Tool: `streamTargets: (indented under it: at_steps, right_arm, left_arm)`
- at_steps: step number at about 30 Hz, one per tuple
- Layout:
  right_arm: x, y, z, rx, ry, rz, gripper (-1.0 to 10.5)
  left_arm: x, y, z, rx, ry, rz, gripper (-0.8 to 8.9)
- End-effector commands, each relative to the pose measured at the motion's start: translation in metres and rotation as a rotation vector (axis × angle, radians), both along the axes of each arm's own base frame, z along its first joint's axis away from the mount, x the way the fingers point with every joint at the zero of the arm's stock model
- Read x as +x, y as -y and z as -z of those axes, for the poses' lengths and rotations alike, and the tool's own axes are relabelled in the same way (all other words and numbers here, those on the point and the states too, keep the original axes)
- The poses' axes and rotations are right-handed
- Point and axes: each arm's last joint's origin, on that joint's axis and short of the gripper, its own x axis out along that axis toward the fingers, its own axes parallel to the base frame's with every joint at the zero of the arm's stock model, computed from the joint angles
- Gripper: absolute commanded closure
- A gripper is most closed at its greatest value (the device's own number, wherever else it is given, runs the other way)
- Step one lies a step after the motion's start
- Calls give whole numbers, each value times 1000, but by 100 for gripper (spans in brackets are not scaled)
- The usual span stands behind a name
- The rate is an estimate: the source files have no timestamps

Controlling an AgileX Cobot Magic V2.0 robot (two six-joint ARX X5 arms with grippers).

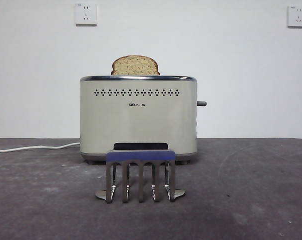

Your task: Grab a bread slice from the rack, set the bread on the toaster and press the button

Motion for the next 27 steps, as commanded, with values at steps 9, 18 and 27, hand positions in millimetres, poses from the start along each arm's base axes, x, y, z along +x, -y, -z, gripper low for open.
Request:
streamTargets:
  at_steps: [9,18,27]
  right_arm:
    - [2,4,114,41,-59,164,946]
    - [6,5,164,127,-165,196,946]
    - [7,5,168,141,-177,197,946]
  left_arm:
    - [0,0,4,-8,-12,-7,817]
    - [0,0,4,-7,-12,-8,817]
    - [0,0,4,-7,-12,-8,817]
